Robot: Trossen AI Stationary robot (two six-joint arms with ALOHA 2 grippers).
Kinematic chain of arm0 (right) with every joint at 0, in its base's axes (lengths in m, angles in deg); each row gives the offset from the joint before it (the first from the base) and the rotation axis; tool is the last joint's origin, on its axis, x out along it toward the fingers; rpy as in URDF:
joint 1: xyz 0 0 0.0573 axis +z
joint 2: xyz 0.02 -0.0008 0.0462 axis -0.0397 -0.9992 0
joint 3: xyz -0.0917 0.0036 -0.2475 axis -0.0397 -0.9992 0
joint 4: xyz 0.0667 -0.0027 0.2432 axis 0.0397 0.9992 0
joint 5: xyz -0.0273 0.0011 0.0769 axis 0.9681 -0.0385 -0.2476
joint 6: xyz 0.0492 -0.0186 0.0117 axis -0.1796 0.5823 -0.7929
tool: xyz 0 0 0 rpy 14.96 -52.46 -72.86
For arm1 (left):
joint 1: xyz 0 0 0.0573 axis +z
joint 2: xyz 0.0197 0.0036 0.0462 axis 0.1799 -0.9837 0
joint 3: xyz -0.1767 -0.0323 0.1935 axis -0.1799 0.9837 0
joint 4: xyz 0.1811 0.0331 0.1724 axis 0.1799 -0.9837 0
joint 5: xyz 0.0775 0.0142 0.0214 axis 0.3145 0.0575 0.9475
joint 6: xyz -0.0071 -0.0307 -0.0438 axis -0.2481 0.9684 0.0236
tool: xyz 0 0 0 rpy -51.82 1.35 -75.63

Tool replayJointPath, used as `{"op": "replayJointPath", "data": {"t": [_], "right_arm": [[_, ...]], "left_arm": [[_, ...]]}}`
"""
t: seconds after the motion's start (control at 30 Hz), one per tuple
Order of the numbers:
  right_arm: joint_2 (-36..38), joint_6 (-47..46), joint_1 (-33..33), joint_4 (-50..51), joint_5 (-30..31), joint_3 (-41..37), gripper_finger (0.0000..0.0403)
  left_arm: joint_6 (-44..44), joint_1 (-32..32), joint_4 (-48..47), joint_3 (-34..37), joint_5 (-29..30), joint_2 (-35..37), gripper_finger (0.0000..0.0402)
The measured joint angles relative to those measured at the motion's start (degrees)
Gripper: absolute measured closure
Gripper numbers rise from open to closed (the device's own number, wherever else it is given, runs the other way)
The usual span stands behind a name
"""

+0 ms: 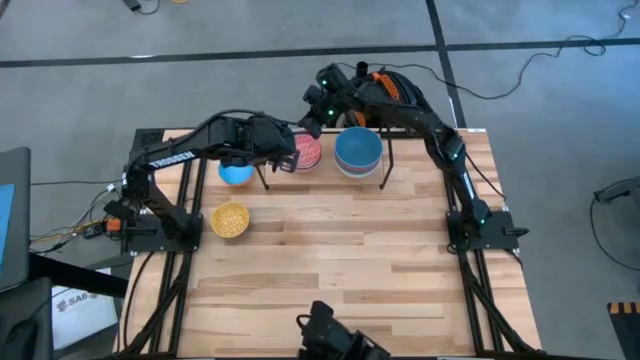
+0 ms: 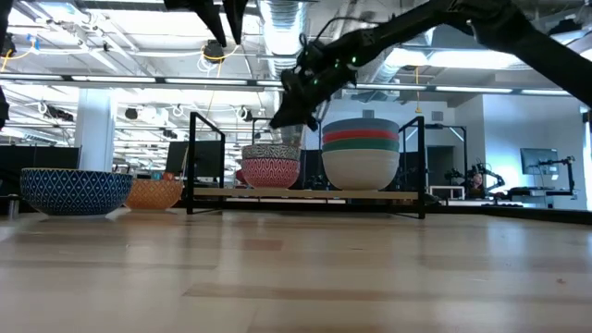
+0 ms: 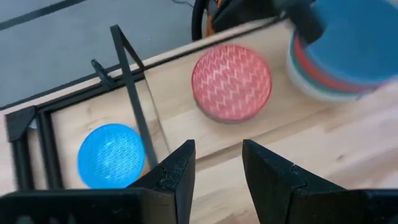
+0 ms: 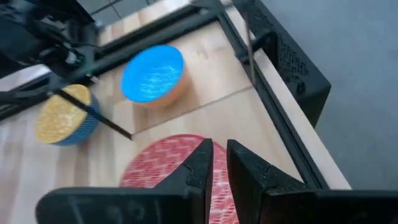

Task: Place and stack bowls onto a shelf
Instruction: Stack the small yellow bowl on the small red bowl on the shelf

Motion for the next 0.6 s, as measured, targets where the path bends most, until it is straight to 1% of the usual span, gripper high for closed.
{"op": "replayJointPath", "data": {"t": [0.1,0.2,0.3,0.33,0.37,0.43,0.47,0.53,0.6], "right_arm": [[2.92,1.60,0.82,2.81,-0.19,0.00,0.0331],[6.10,3.68,1.83,7.86,-0.25,0.08,0.0331],[8.83,5.53,2.84,13.15,-0.70,0.06,0.0330],[9.52,5.61,2.94,14.80,-2.43,0.06,0.0330],[10.06,5.60,2.81,16.50,-5.51,0.06,0.0329],[10.63,5.59,2.19,19.59,-12.53,0.07,0.0321],[10.65,5.59,2.08,21.26,-14.77,0.08,0.0315],[10.54,5.68,2.01,25.72,-16.15,0.06,0.0301],[10.52,6.36,2.67,29.79,-16.01,-0.12,0.0285]], "left_arm": [[-2.52,-1.24,-3.30,0.00,-1.87,0.00,0.0283],[-0.52,-3.71,-9.28,0.00,-3.34,0.00,0.0283],[0.34,-7.80,-8.55,2.78,-3.59,1.32,0.0283],[1.33,-9.26,-8.82,4.25,-4.12,2.01,0.0283],[2.48,-10.69,-9.03,6.06,-4.31,2.95,0.0283],[4.63,-13.63,-8.71,12.50,-5.78,6.03,0.0283],[6.25,-15.03,-7.92,16.20,-6.68,7.57,0.0283],[10.12,-17.59,-4.72,24.72,-9.26,11.60,0.0283],[13.73,-19.99,0.29,33.25,-11.47,16.21,0.0283]]}}
